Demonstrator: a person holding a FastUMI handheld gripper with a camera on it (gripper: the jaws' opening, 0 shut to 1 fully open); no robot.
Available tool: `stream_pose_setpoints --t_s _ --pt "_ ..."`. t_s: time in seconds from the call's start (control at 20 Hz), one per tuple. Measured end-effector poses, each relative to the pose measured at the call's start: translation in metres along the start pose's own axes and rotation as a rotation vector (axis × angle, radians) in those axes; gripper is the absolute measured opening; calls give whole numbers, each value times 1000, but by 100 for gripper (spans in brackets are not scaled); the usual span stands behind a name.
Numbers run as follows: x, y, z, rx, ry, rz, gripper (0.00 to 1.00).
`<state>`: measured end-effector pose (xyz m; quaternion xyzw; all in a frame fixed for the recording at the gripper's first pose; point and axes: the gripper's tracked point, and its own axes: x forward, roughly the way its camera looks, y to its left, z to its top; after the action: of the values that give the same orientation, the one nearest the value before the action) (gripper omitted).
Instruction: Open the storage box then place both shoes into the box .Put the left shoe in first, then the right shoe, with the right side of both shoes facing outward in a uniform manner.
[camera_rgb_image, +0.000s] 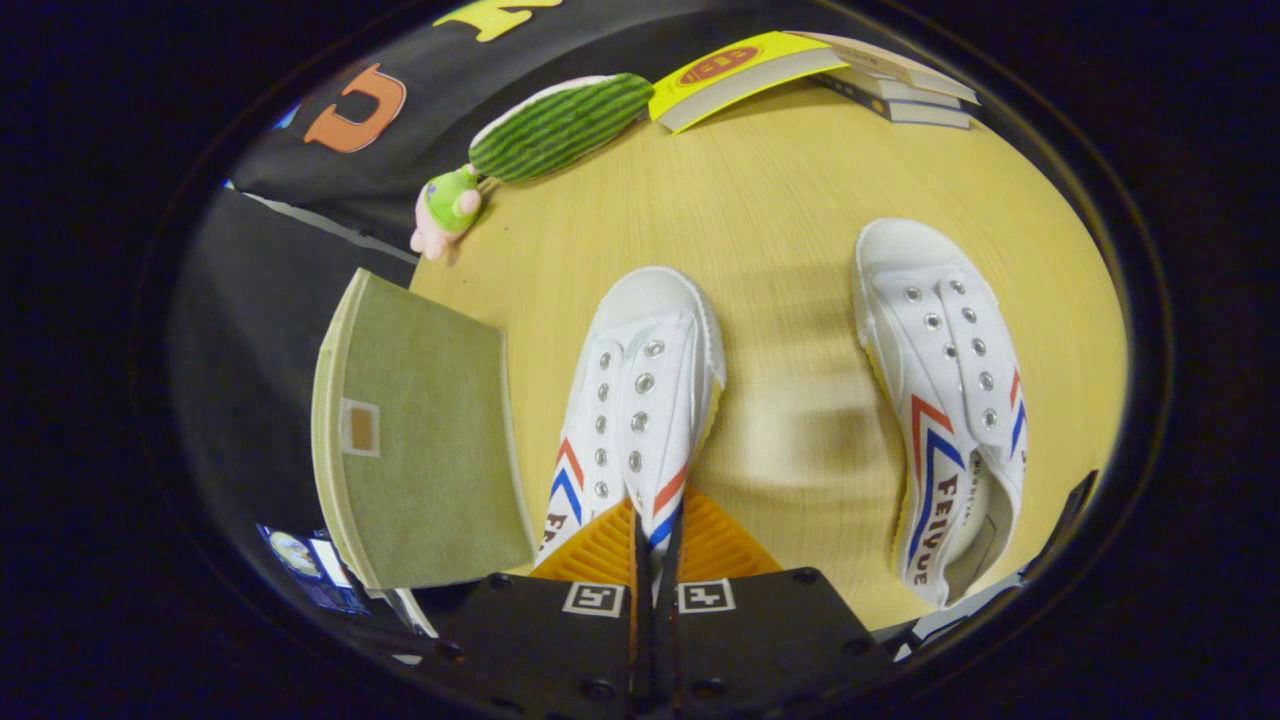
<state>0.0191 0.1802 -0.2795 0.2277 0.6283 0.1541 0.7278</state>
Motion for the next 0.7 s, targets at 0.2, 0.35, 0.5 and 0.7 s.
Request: stream_pose_setpoints --t_s 0.2,0.35,0.5,0.7 --pt "-40 40 1 -30 -36 28 6" --pt "-83 89 9 -95 -88 49 6" --pt "-117 149 17 -159 -121 99 6" --pt "-119 225 19 -220 -122 156 6"
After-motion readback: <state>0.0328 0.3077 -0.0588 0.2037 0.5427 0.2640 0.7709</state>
